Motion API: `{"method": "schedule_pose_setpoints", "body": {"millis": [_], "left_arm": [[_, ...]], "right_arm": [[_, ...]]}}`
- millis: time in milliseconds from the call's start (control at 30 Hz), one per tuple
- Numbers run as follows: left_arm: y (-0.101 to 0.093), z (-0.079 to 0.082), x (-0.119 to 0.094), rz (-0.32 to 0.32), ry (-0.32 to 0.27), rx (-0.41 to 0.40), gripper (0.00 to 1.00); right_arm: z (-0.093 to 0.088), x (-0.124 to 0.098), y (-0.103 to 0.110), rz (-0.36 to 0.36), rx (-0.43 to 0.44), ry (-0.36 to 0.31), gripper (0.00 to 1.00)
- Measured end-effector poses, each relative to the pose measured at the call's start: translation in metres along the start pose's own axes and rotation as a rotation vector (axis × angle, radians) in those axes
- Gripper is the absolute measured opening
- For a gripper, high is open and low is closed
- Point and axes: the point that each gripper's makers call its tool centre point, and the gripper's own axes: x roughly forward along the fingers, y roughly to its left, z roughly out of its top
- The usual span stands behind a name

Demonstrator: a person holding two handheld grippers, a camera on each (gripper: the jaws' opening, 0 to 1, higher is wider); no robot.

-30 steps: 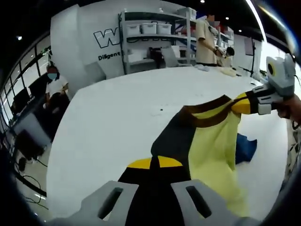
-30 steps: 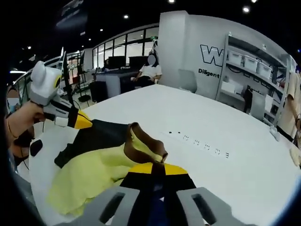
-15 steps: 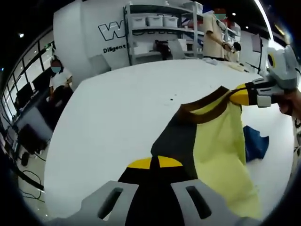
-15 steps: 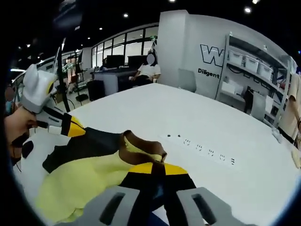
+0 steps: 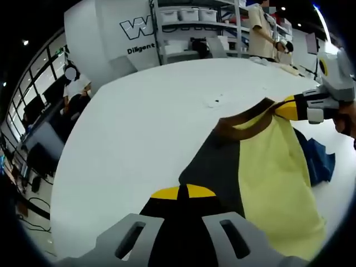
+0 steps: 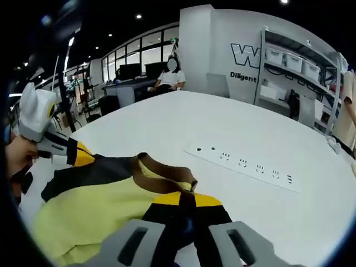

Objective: Fold the garment on the visible template until the final outline fits inside the template.

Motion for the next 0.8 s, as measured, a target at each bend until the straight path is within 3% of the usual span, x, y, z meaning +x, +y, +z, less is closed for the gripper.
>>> {"method": "schedule_pose_setpoints", "body": {"millis": [200, 500, 700, 800], "left_arm": [[0.003, -0.010, 0.009, 0.013, 0.032, 0.031, 0.03], [0.007, -0.011, 0.014, 0.024, 0.023, -0.008, 0.03], [0.007, -0.010, 0.014, 0.033, 0.020, -0.008, 0.03], [0.007, -0.010, 0.014, 0.030, 0.020, -0.013, 0.03]], "right_arm": [[-0.008, 0.011, 0.004, 0.002, 0.004, 0.009, 0.00], [-0.016, 0.015, 0.005, -0.001, 0.013, 0.027, 0.00], [-0.018, 0.018, 0.003, -0.025, 0.082, 0.026, 0.01], [-0.011, 0.015, 0.002, -0.017, 0.139, -0.006, 0.09]]}}
